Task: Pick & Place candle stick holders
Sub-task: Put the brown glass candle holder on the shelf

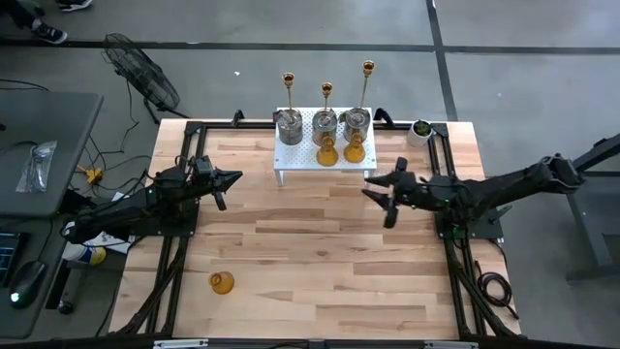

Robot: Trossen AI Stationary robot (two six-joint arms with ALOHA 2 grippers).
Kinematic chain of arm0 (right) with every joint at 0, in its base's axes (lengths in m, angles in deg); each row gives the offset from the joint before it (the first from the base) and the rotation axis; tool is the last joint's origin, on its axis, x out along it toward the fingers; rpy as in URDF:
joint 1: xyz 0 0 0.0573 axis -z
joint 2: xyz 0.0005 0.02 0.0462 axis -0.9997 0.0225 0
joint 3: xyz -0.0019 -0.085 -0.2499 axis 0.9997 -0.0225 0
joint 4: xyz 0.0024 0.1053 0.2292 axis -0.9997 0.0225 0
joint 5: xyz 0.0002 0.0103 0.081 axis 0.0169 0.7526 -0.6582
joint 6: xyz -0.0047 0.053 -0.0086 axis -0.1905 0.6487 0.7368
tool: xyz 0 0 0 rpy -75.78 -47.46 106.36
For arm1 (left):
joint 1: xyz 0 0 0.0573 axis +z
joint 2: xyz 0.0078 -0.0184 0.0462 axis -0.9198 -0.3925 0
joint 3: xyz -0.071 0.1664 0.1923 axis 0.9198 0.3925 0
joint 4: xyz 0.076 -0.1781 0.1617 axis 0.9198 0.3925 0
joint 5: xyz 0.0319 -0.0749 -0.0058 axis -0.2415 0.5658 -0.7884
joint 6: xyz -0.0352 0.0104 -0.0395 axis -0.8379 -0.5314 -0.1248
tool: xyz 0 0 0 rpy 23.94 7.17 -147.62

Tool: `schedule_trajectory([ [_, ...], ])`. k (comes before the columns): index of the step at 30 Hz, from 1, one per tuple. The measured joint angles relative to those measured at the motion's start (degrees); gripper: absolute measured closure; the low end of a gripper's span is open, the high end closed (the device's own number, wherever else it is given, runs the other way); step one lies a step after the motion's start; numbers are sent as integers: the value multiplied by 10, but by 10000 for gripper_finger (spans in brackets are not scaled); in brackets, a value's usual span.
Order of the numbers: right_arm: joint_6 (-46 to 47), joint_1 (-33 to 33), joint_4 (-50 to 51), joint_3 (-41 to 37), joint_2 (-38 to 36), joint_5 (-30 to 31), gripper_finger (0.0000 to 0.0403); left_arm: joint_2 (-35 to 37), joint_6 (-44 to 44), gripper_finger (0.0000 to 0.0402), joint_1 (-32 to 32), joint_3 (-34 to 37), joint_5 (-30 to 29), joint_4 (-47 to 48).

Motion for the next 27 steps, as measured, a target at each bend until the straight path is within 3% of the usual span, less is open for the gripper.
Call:
schedule_trajectory([
  [12, 19, -7, 2, -148, -205, -75, 391, 0, 0, 402, 0, 0, 0, 0],
  [21, 14, -7, 11, -216, -314, -113, 399, 0, 0, 402, 0, 0, 0, 0],
  [27, -10, 17, 84, -220, -379, -125, 399, 0, 0, 402, 0, 0, 0, 0],
])
